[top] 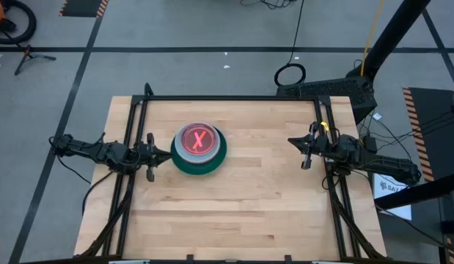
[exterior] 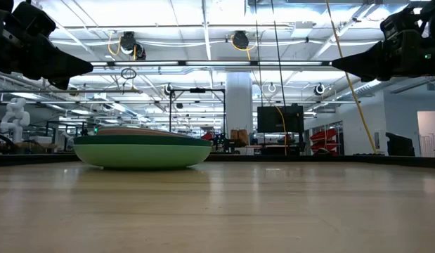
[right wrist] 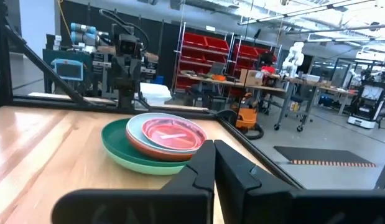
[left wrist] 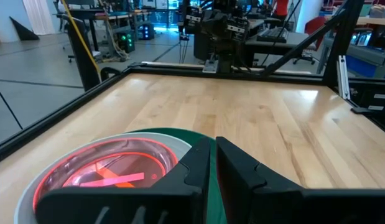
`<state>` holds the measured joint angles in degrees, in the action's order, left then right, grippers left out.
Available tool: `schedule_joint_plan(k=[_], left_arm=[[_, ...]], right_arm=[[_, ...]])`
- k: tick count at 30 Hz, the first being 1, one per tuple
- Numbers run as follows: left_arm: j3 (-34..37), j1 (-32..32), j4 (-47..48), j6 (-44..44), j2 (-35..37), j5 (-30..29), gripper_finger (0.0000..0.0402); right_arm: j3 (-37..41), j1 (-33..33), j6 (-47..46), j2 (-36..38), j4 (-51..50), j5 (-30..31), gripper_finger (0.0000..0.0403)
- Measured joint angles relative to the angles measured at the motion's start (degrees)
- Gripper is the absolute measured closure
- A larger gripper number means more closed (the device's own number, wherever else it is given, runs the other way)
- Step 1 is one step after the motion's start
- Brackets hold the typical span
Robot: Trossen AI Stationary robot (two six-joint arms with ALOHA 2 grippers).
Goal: Stack plastic plates
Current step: Return to Home Position
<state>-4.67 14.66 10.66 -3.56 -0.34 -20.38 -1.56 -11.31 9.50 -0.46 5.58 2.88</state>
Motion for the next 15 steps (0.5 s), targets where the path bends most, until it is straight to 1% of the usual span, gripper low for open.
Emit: schedule_joint_plan(k=[11,15], left_arm=[[-0.02,0.0,0.13,-1.01,-0.02,-0.24,0.0369],[-0.02,0.0,0.12,-0.84,-0.02,-0.32,0.0369]], right_arm=[[0.02,0.15,0.68,0.18,-4.83,0.61,0.0403],[0.02,0.13,-4.29,0.08,-4.78,1.31,0.0403]])
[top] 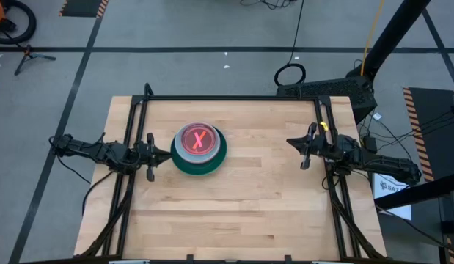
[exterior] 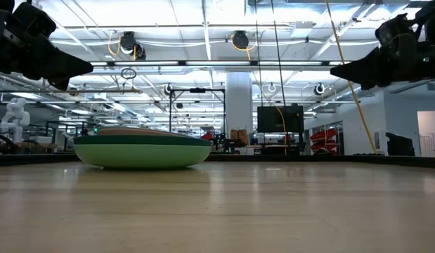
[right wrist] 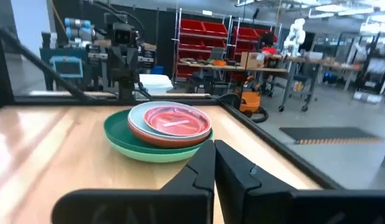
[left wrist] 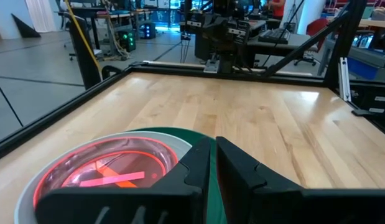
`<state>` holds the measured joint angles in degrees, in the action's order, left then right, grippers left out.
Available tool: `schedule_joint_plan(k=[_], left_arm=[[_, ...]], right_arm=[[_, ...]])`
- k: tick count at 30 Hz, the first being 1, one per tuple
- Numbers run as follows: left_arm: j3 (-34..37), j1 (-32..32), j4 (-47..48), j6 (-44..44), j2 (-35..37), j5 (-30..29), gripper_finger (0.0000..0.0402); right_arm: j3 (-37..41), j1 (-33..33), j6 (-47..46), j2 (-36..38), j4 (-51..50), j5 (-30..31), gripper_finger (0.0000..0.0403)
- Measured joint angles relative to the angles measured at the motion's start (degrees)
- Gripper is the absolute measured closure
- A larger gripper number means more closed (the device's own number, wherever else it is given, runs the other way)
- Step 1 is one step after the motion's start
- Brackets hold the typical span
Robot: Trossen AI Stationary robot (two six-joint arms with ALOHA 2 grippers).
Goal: Stack plastic plates
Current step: Return to Home Position
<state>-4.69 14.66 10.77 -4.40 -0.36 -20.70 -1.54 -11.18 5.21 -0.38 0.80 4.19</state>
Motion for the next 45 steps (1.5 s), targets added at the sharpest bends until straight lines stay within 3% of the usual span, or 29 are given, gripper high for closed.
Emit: schedule_joint_plan(k=[6,45], left_arm=[[0.0,0.0,0.04,0.02,0.0,-0.18,0.0369],[0.0,0.02,0.1,0.02,0.0,-0.25,0.0369]], right_arm=[[0.02,0.0,-7.49,0.0,1.08,0.06,0.0403],[0.04,0.0,-7.54,0.0,1.09,0.07,0.0403]])
